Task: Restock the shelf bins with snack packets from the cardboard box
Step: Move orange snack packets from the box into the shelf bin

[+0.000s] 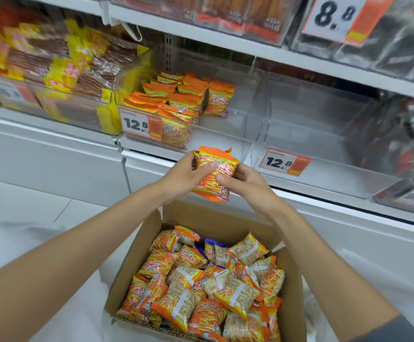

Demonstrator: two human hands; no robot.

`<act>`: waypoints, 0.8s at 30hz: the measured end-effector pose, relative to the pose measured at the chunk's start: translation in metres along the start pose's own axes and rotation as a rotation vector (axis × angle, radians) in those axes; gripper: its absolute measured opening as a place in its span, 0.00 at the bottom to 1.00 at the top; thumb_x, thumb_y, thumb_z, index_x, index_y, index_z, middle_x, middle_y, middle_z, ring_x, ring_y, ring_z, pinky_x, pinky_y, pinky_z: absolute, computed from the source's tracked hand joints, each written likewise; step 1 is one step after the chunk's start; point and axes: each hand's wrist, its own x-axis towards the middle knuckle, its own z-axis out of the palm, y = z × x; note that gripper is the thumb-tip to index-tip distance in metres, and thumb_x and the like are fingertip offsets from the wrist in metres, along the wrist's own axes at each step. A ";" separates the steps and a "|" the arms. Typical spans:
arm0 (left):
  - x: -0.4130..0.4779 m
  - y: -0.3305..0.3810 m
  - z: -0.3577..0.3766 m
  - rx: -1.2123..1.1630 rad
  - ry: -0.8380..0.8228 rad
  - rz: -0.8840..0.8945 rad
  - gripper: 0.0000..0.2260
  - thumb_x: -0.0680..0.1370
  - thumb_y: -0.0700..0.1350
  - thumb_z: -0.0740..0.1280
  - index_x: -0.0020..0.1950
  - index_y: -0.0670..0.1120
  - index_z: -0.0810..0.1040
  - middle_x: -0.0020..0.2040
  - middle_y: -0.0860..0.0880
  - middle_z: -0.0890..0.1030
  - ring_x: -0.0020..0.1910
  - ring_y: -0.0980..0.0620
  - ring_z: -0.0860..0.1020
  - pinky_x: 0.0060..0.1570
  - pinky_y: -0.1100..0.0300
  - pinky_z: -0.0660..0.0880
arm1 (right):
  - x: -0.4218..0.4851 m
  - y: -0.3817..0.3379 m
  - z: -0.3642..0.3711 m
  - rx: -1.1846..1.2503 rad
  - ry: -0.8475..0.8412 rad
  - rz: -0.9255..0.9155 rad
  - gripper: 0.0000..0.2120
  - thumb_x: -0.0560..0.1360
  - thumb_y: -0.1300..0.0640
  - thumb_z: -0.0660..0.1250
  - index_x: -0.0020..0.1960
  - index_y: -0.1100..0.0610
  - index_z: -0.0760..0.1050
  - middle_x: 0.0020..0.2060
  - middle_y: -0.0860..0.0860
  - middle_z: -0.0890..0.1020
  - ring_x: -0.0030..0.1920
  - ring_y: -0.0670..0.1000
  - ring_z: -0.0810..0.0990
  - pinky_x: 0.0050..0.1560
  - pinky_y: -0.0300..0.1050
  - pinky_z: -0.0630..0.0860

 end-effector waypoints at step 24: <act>0.248 0.044 -0.087 1.126 -0.058 0.160 0.29 0.75 0.66 0.64 0.73 0.55 0.68 0.74 0.49 0.64 0.74 0.45 0.58 0.72 0.47 0.57 | 0.234 -0.045 -0.032 -0.392 0.380 0.224 0.22 0.67 0.62 0.74 0.60 0.62 0.74 0.56 0.60 0.82 0.55 0.59 0.81 0.54 0.56 0.80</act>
